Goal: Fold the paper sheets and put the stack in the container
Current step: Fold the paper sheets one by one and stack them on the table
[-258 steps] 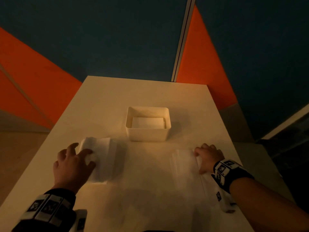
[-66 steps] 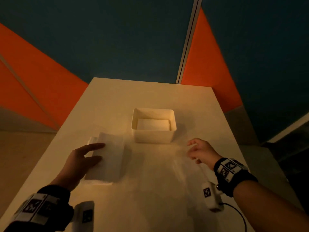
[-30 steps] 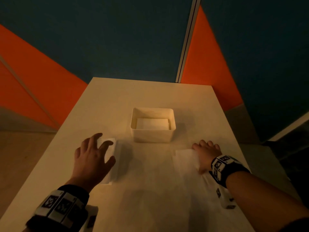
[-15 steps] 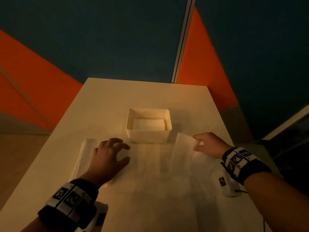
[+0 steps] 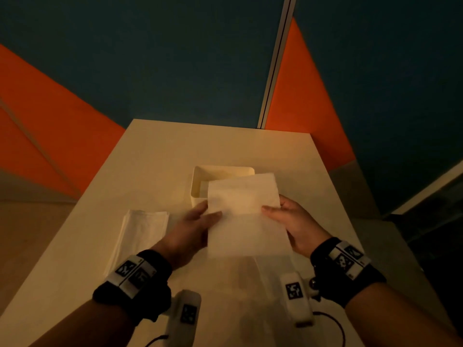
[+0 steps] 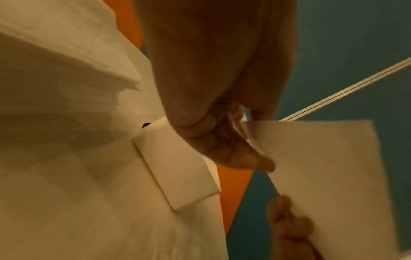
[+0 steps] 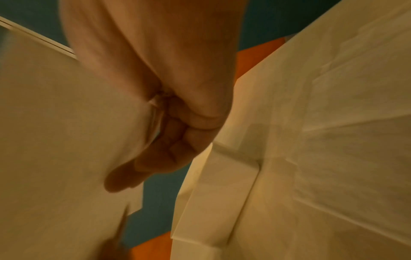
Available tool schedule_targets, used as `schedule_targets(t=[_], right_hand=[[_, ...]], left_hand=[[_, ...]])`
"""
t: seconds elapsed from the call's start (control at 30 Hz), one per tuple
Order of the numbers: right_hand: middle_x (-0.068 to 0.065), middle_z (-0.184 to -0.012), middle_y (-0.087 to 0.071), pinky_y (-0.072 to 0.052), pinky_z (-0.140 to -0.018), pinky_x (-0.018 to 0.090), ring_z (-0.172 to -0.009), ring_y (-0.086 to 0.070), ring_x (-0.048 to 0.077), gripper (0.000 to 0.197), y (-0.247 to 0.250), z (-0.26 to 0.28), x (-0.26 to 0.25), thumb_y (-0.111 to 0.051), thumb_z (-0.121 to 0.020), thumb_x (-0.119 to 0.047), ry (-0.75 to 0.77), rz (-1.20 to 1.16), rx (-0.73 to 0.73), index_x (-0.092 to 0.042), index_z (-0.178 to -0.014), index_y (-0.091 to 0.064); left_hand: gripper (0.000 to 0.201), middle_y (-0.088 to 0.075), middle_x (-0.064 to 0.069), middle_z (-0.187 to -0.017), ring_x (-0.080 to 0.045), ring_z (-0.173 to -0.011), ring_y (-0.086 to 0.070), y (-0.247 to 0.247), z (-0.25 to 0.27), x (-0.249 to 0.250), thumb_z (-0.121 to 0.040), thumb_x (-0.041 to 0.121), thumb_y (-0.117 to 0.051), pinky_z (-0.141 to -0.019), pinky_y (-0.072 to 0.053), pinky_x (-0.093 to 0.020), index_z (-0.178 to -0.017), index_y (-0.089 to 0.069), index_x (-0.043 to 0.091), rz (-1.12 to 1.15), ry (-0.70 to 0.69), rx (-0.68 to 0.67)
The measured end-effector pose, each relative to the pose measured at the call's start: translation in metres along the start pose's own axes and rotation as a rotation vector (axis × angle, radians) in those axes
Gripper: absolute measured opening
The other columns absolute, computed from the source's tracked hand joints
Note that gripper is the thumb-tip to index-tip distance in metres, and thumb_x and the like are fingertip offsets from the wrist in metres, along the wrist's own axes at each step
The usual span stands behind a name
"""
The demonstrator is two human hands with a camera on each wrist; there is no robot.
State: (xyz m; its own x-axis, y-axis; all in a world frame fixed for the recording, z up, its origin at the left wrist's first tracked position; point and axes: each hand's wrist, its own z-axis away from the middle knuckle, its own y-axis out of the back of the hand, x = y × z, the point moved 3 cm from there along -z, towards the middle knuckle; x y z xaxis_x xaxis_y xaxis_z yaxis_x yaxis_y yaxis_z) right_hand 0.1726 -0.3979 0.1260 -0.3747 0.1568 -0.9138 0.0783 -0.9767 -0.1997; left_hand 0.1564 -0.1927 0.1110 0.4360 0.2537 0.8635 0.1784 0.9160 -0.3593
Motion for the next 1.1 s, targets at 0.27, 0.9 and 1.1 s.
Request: schedule_targets(t=[0.27,0.9,1.1], right_hand=[[0.011,-0.088,-0.069,-0.052,-0.064,0.033,-0.072,-0.064,0.024,0.028,0.006,0.007,0.003,-0.045,-0.083,-0.023,-0.116,-0.155,-0.098,-0.012,-0.092,-0.07],[0.001,-0.069,-0.059,-0.045,-0.052,0.022,-0.059,-0.058,0.011,0.032,-0.021,-0.006,0.014,-0.073,-0.079,-0.005,-0.007,0.613,-0.239,-0.018,-0.105,-0.057],[0.001,-0.095,-0.061,-0.051,-0.076,0.032,-0.087,-0.06,0.018,0.029,0.045,-0.022,0.032,-0.068,-0.081,-0.018,-0.047,1.251,0.097,-0.021,-0.106,-0.054]], left_hand=[[0.014,-0.074,-0.005,-0.095,-0.021,-0.09,-0.067,0.015,0.009,0.024,-0.081,0.01,-0.064,-0.082,-0.056,-0.03,-0.09,-0.076,0.01,-0.224,-0.119,0.0],[0.032,-0.067,0.005,-0.105,-0.013,-0.086,-0.067,0.032,0.036,0.018,-0.085,-0.008,-0.058,-0.074,-0.056,-0.02,-0.102,-0.071,0.016,-0.607,-0.022,0.003],[0.03,-0.058,-0.007,-0.105,-0.03,-0.088,-0.062,0.101,0.062,0.024,-0.087,-0.004,-0.057,-0.077,-0.054,-0.041,-0.104,-0.066,0.018,-0.482,-0.074,0.518]])
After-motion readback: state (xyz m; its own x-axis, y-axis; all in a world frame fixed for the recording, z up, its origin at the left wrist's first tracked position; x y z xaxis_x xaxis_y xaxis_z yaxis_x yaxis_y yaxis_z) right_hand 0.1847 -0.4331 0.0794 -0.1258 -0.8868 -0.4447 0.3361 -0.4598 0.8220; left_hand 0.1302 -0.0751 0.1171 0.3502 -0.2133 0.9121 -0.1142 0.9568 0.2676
